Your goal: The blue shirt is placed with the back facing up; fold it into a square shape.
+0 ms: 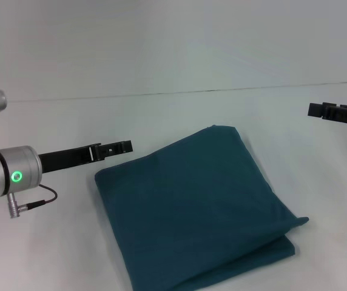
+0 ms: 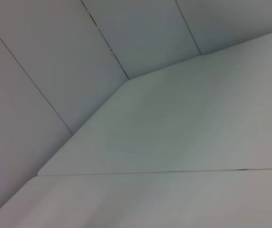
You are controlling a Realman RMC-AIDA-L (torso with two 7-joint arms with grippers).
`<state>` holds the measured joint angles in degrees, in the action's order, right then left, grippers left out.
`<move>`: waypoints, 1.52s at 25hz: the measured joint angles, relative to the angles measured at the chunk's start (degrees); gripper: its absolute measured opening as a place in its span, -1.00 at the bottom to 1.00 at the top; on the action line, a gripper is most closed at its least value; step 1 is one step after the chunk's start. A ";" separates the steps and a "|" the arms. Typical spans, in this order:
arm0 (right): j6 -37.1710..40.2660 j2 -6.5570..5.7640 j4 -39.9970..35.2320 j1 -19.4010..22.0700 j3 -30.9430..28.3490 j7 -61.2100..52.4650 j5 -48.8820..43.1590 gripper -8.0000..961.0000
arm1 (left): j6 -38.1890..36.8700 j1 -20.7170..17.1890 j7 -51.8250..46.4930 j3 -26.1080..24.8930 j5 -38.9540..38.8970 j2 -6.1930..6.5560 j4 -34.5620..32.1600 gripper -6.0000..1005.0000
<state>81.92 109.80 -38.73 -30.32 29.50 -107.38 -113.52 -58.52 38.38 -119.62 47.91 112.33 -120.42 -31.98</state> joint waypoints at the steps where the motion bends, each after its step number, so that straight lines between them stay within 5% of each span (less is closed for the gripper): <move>1: 0.00 -0.03 -0.25 0.01 0.04 0.01 -0.01 0.29 | 0.11 -0.11 -0.03 -0.13 0.03 0.01 -0.03 0.76; 18: -0.47 -0.31 -1.45 0.45 0.49 0.49 -0.20 0.29 | 2.06 -2.93 -1.60 -1.78 4.94 -0.23 -1.24 0.69; 38: -0.54 0.05 -1.44 1.08 0.21 0.61 -0.26 0.29 | 0.72 -2.15 -1.26 2.46 5.17 -1.22 -1.57 0.62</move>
<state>81.38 109.85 -40.17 -29.24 29.71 -106.77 -113.79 -57.80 36.23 -120.88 50.37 117.50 -121.65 -33.55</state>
